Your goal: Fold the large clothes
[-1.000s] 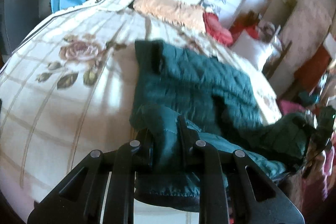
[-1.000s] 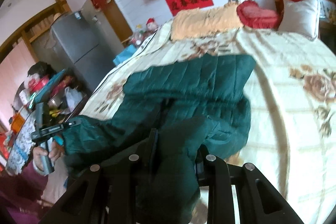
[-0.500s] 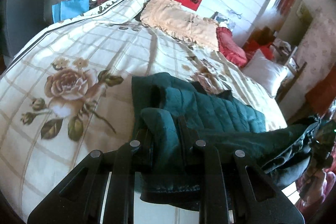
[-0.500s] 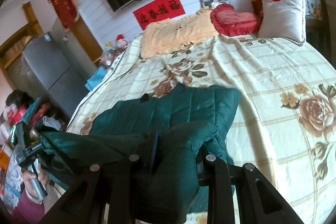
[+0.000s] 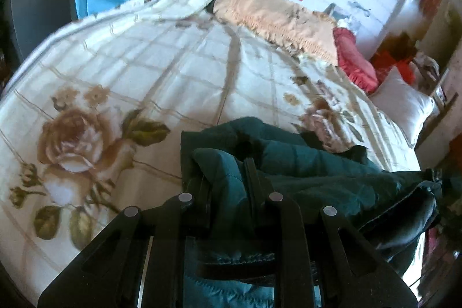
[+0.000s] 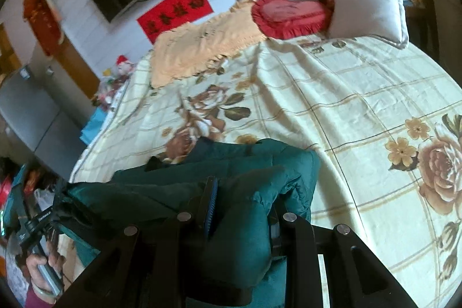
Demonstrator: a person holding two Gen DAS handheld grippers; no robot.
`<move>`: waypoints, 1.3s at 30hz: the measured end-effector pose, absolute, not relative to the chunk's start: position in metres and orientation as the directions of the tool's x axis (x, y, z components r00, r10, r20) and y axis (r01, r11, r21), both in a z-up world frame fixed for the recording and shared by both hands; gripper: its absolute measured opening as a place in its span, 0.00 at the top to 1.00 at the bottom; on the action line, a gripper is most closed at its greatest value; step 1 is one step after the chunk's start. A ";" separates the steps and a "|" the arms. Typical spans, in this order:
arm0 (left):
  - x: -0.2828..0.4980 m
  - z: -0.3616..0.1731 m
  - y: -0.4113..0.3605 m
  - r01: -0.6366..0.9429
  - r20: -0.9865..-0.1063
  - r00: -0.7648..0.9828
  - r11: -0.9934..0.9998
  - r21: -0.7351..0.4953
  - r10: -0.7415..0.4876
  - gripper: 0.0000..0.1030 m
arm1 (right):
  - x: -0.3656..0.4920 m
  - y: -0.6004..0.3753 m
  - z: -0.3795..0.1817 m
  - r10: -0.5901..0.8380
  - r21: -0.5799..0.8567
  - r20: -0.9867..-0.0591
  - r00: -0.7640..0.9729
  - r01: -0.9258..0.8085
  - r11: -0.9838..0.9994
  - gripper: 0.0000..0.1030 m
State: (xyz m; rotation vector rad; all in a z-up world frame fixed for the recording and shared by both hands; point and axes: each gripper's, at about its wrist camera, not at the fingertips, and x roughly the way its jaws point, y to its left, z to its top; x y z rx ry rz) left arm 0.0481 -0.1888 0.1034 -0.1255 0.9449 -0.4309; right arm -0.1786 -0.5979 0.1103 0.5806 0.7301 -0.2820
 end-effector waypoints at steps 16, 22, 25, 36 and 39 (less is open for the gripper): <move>0.047 0.141 -0.155 0.345 -0.639 0.488 0.804 -0.485 -0.595 0.30 | -0.197 -0.569 0.154 -0.107 0.358 -0.543 0.833 0.345 0.868 0.19; 0.017 0.153 -0.167 0.402 -0.598 0.582 0.835 -0.376 -0.551 0.23 | -0.158 -0.500 0.147 -0.048 0.199 -0.600 0.799 0.207 0.958 0.19; 0.016 0.137 -0.198 0.418 -0.654 0.565 0.858 -0.299 -0.504 0.23 | -0.122 -0.479 0.130 -0.050 0.144 -0.644 0.764 0.185 0.972 0.19; 0.067 0.059 -0.240 0.286 -0.785 0.546 0.946 -0.154 -0.293 0.19 | -0.033 -0.480 0.052 -0.094 0.074 -0.779 0.620 0.240 0.968 0.17; 0.066 0.053 -0.248 0.300 -0.781 0.569 0.949 -0.095 -0.258 0.19 | -0.027 -0.485 0.041 -0.100 0.086 -0.773 0.626 0.259 0.962 0.15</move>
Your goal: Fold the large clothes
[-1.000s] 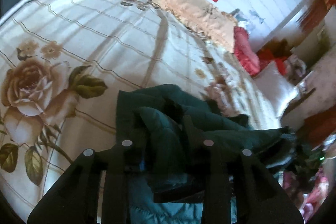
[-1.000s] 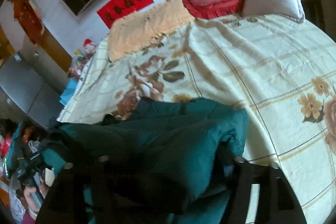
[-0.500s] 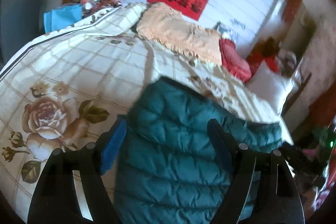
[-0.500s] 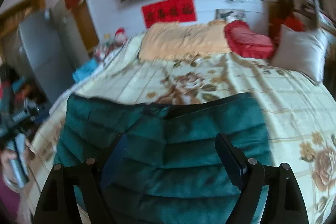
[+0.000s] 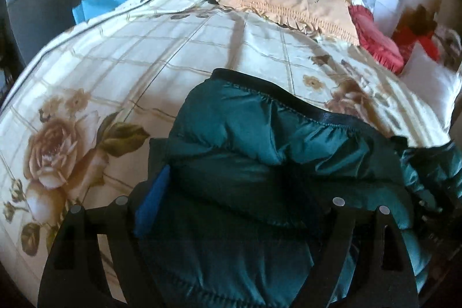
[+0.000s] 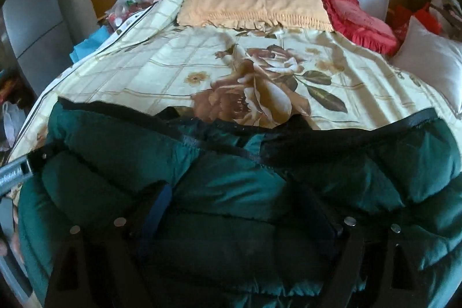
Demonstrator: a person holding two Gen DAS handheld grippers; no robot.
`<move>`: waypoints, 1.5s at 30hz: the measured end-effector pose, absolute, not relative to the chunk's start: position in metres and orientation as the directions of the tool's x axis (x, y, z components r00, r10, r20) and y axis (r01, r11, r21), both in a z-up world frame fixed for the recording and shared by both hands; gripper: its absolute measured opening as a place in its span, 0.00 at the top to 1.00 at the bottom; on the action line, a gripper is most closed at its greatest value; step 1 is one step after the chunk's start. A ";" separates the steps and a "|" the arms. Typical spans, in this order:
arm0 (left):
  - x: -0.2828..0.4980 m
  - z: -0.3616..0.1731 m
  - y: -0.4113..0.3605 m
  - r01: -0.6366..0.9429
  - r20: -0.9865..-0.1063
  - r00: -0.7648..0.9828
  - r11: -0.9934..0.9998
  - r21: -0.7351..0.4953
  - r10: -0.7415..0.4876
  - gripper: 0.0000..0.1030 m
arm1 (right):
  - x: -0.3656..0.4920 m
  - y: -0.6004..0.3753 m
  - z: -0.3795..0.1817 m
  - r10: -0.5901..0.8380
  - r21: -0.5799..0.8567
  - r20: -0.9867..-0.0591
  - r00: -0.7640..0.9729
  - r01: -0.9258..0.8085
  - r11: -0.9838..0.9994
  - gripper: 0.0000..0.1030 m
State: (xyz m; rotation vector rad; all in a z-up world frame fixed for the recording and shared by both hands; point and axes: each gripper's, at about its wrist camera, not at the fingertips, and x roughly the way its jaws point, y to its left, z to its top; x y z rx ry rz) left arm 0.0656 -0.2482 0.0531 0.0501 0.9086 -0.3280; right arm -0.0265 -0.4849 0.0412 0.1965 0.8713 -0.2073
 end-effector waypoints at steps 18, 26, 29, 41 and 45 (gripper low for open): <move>0.070 0.049 -0.250 0.317 -0.777 0.568 0.944 -0.096 -0.270 0.17 | -0.090 -0.550 0.072 -0.268 0.002 -0.753 0.600 0.410 0.912 0.15; 0.071 0.046 -0.257 0.314 -0.771 0.582 0.946 -0.081 -0.258 0.16 | -0.081 -0.565 0.045 -0.266 0.036 -0.769 0.581 0.454 0.890 0.11; 0.071 0.045 -0.257 0.316 -0.767 0.584 0.945 -0.084 -0.264 0.16 | -0.090 -0.559 0.059 -0.267 0.023 -0.779 0.567 0.452 0.892 0.12; 0.070 0.044 -0.255 0.312 -0.765 0.588 0.946 -0.087 -0.264 0.16 | -0.158 -0.511 0.066 -0.204 0.031 -0.767 0.609 0.352 0.936 0.11; 0.067 0.047 -0.253 0.309 -0.762 0.595 0.948 -0.078 -0.256 0.16 | -0.152 -0.512 0.053 -0.210 0.032 -0.761 0.613 0.359 0.933 0.06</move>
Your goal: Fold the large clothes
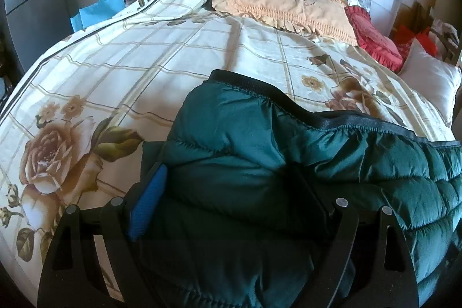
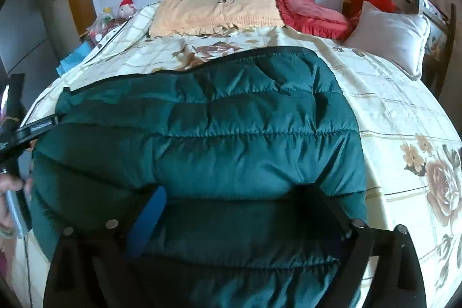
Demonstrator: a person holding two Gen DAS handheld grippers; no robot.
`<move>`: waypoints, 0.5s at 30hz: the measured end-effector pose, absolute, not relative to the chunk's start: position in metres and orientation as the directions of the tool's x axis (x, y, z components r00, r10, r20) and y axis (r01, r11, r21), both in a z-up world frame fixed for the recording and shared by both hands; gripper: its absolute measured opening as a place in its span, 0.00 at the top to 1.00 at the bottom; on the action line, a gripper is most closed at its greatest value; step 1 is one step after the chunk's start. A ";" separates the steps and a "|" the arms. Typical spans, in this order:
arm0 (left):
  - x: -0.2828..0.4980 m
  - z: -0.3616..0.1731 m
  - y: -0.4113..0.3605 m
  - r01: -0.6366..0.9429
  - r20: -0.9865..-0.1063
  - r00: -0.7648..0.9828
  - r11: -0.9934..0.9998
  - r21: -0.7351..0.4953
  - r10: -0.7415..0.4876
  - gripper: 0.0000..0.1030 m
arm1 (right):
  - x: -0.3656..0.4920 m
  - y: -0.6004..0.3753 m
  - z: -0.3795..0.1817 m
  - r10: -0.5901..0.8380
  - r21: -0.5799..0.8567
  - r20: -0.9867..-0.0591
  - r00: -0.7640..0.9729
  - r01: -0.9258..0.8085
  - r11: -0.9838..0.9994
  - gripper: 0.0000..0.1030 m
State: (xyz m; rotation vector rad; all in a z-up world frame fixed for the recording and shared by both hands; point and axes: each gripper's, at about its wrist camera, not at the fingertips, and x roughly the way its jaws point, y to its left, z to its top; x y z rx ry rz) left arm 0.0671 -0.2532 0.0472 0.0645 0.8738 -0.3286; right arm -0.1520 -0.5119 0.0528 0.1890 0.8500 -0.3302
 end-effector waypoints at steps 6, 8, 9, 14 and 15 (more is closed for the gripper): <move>0.055 0.060 -0.239 0.325 -0.765 0.580 0.940 -0.101 -0.282 0.16 | -0.169 -0.510 0.081 -0.207 0.065 -0.739 0.641 0.373 0.925 0.07; 0.049 0.066 -0.234 0.326 -0.763 0.578 0.939 -0.110 -0.290 0.16 | -0.179 -0.508 0.090 -0.220 0.060 -0.723 0.655 0.377 0.924 0.07; 0.045 0.070 -0.230 0.326 -0.761 0.580 0.939 -0.110 -0.291 0.16 | -0.183 -0.508 0.093 -0.233 0.050 -0.720 0.654 0.384 0.922 0.07; 0.014 0.086 -0.213 0.365 -0.738 0.592 0.924 -0.112 -0.323 0.16 | -0.200 -0.507 0.093 -0.235 0.070 -0.718 0.655 0.404 0.912 0.07; 0.007 0.088 -0.209 0.373 -0.732 0.597 0.921 -0.109 -0.328 0.16 | -0.202 -0.507 0.091 -0.236 0.070 -0.718 0.655 0.405 0.912 0.07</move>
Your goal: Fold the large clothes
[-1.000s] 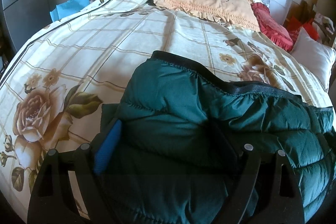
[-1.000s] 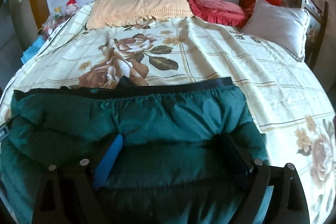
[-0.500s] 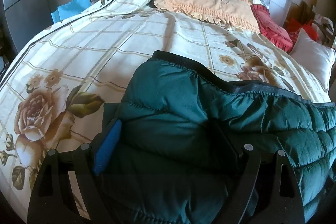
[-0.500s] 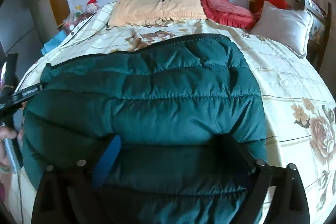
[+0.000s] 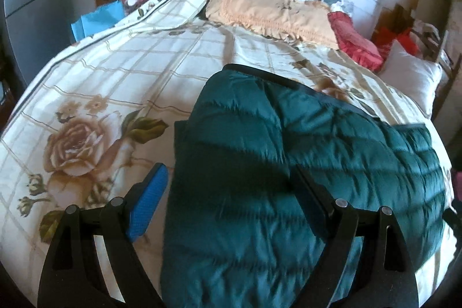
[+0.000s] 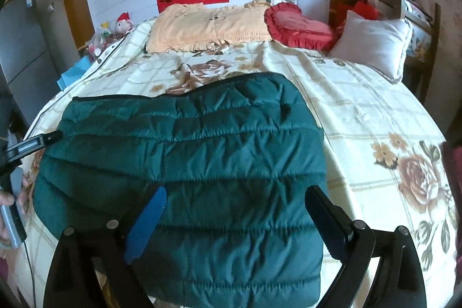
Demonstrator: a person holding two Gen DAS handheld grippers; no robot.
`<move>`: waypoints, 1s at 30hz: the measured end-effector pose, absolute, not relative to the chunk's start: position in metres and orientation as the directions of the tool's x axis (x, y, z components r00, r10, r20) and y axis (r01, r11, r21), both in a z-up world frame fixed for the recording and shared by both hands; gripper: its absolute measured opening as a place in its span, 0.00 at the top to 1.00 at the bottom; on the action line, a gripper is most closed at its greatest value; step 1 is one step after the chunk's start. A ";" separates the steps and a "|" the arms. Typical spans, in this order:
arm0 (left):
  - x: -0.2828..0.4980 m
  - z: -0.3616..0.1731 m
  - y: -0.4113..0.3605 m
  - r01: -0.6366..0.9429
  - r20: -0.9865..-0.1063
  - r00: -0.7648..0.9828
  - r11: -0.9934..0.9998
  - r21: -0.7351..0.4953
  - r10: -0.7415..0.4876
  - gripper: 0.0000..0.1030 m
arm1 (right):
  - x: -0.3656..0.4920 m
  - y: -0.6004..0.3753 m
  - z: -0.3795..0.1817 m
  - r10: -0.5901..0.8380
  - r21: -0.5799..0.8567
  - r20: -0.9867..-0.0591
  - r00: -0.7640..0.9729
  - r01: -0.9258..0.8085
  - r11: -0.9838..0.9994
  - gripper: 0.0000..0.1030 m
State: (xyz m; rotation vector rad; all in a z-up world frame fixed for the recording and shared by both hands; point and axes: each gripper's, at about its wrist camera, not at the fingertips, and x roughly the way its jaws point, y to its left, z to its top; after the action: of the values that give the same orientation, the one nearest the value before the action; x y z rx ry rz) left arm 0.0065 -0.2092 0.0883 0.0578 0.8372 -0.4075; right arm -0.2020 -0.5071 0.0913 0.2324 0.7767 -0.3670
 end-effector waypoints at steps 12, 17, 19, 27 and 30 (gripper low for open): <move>-0.031 0.067 -0.185 0.383 -0.756 0.564 0.916 -0.116 -0.331 0.16 | -0.203 -0.514 0.057 -0.247 0.073 -0.771 0.587 0.466 0.882 0.06; -0.037 0.067 -0.178 0.384 -0.753 0.567 0.916 -0.117 -0.334 0.16 | -0.227 -0.510 0.072 -0.235 0.090 -0.752 0.616 0.449 0.889 0.07; -0.039 0.066 -0.175 0.383 -0.755 0.562 0.915 -0.125 -0.338 0.16 | -0.236 -0.509 0.076 -0.229 0.090 -0.748 0.623 0.437 0.895 0.06; -0.044 0.066 -0.172 0.385 -0.754 0.561 0.914 -0.128 -0.342 0.16 | -0.253 -0.513 0.077 -0.193 0.129 -0.746 0.637 0.424 0.897 0.06; -0.045 0.065 -0.171 0.387 -0.756 0.558 0.913 -0.128 -0.342 0.16 | -0.254 -0.516 0.074 -0.194 0.128 -0.755 0.626 0.432 0.893 0.06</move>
State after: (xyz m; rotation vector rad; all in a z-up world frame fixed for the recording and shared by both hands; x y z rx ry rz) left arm -0.0452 -0.1714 0.0653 0.0549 0.8798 -0.4306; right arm -0.2536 -0.5158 0.0745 0.3121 0.8208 -0.3660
